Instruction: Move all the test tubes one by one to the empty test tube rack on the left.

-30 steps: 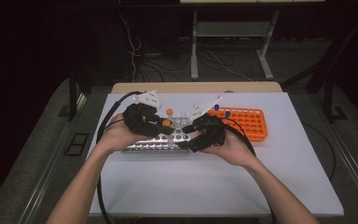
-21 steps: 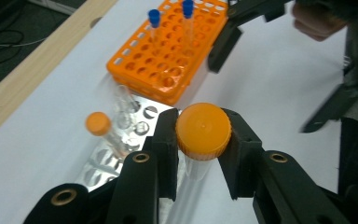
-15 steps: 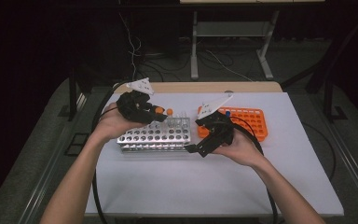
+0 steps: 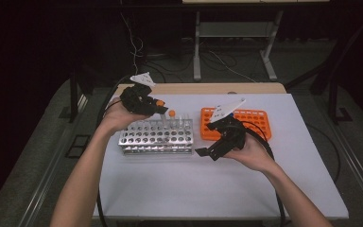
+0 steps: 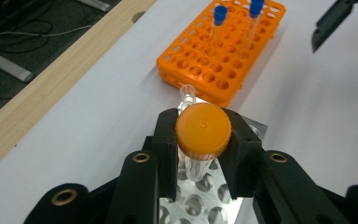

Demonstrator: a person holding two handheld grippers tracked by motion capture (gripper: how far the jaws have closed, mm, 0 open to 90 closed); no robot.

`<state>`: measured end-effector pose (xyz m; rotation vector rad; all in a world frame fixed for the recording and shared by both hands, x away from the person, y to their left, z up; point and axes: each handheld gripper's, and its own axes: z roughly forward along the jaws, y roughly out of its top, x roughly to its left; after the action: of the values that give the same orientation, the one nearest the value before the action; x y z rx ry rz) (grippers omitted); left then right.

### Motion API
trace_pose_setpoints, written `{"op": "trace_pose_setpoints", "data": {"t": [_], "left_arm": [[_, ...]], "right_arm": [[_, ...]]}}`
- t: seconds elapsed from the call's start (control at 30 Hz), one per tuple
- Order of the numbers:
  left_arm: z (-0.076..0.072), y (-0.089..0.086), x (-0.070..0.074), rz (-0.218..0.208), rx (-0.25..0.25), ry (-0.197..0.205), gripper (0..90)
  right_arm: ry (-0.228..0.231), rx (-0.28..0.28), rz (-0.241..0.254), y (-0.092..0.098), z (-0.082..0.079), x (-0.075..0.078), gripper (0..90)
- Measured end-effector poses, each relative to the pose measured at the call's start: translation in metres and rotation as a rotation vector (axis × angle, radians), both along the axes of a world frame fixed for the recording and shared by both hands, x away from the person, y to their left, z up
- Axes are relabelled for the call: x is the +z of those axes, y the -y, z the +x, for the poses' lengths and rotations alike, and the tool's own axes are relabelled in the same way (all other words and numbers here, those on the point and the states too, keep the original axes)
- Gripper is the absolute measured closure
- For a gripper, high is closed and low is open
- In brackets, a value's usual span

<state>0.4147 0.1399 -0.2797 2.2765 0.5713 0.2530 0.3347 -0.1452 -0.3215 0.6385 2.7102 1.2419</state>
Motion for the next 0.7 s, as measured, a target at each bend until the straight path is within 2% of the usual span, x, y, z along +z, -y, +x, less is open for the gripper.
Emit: {"op": "trace_pose_setpoints", "data": {"t": [0.37,0.7], "left_arm": [[0.023,0.0,-0.017,-0.012,0.04,-0.011,68.6],[0.03,0.002,-0.028,0.014,0.024,-0.017,68.6]], "right_arm": [[-0.031,-0.026,-0.006,0.018,-0.002,-0.01,0.3],[-0.047,-0.066,-0.001,0.04,-0.004,-0.02,0.3]]}}
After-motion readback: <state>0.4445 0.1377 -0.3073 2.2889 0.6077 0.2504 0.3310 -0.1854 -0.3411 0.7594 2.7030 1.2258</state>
